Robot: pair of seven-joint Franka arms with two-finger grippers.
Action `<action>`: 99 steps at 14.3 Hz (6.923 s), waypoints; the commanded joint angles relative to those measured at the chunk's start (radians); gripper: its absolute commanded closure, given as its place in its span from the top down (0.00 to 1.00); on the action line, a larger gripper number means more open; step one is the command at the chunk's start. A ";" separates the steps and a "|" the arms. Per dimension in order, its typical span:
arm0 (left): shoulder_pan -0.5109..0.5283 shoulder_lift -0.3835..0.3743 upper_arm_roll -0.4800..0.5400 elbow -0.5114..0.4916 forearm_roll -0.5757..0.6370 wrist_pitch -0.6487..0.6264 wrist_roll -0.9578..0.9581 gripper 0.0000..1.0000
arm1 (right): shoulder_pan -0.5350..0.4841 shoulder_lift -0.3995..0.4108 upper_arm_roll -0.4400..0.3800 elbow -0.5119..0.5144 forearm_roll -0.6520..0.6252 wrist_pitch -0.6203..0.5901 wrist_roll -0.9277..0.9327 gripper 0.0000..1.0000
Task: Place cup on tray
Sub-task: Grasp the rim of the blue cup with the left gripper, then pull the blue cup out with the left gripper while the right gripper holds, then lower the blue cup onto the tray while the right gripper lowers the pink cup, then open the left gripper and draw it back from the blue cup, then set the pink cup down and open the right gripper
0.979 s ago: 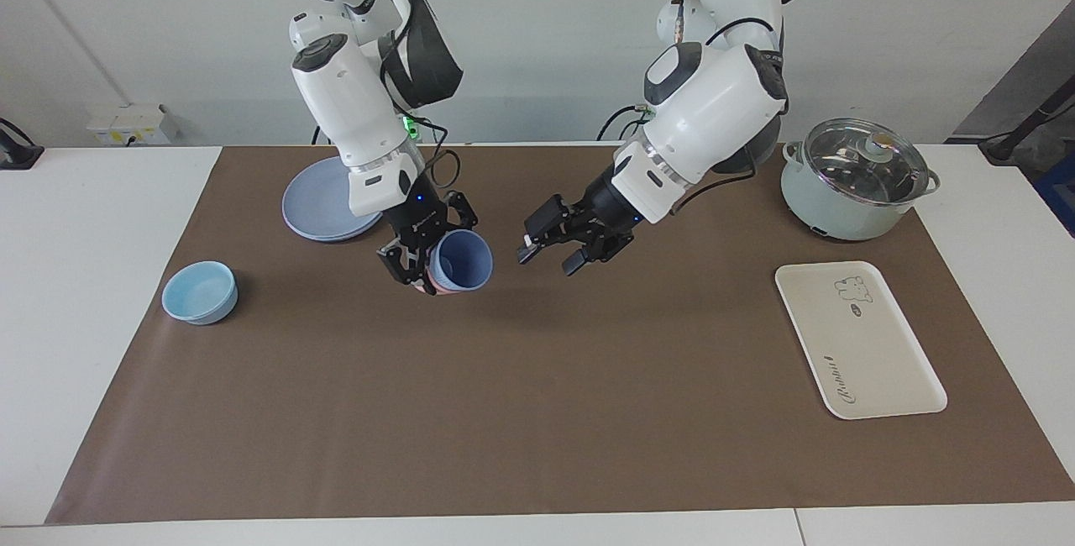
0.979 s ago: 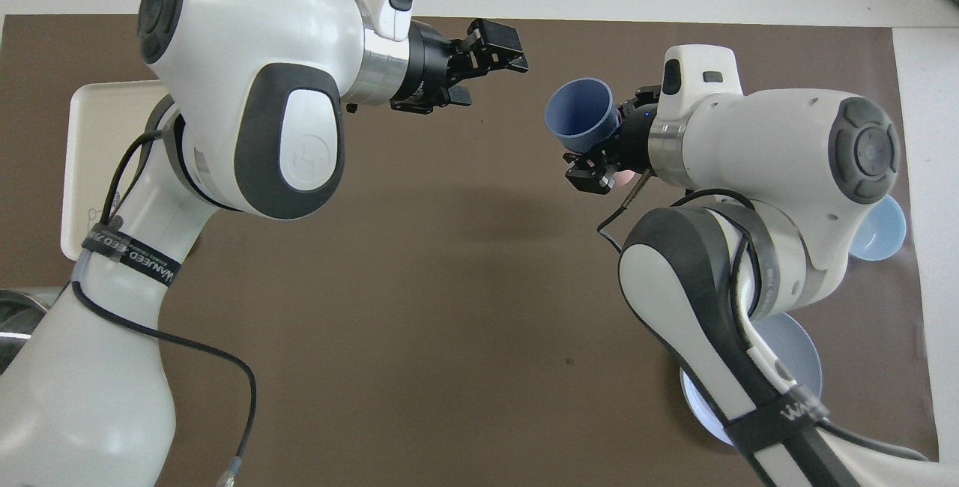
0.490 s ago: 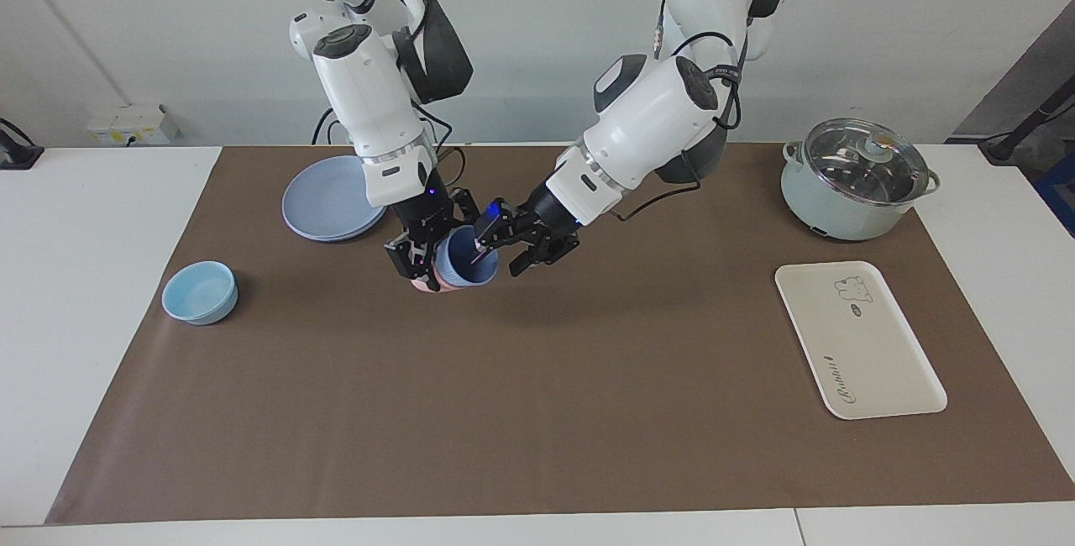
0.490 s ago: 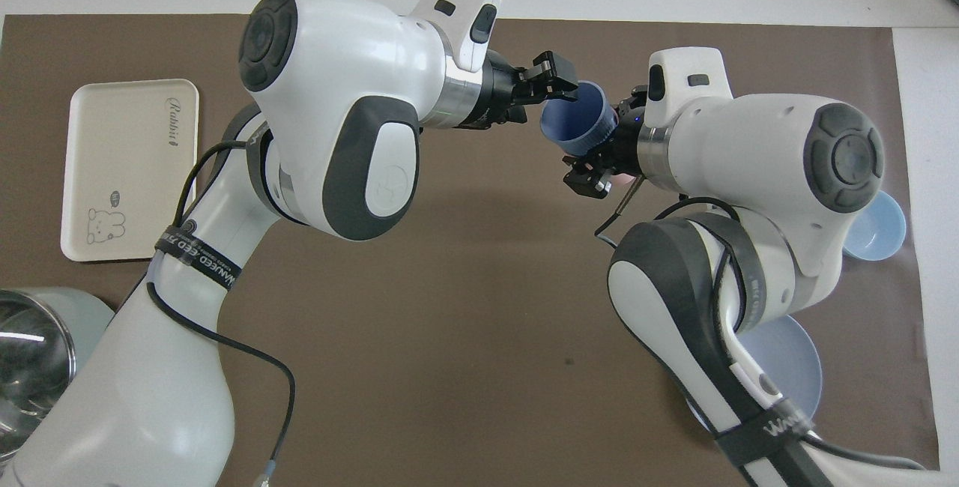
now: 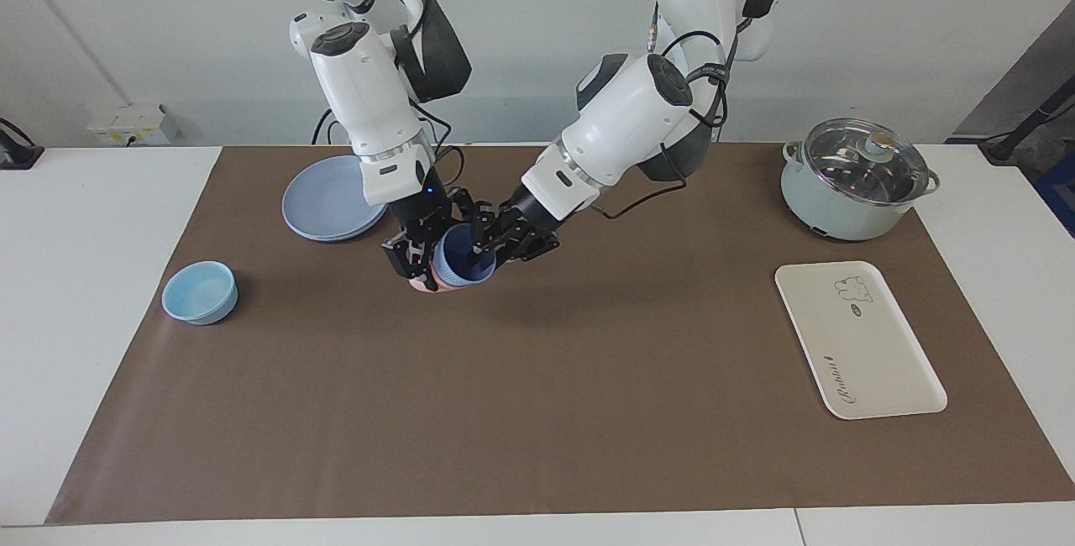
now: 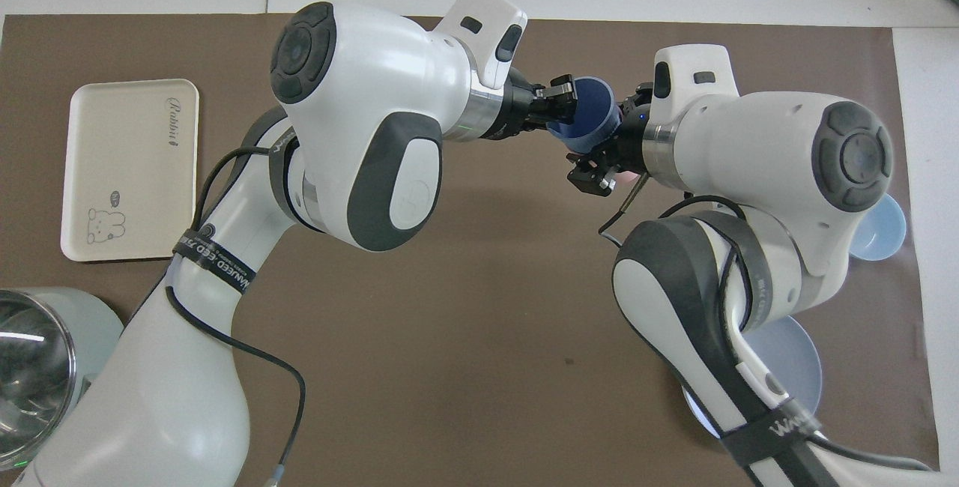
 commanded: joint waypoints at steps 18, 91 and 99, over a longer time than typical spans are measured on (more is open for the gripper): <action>0.300 -0.066 0.032 0.121 0.350 -0.315 -0.001 0.00 | -0.015 -0.019 0.005 -0.008 -0.021 0.015 0.022 0.00; 0.502 -0.318 0.023 -0.100 0.491 -0.711 0.359 1.00 | -0.627 0.174 -0.002 -0.145 1.358 -0.377 -1.404 1.00; 0.495 -0.361 0.018 -0.153 0.560 -0.709 0.362 1.00 | -0.571 -0.073 -0.002 -0.099 0.741 -0.245 -0.680 1.00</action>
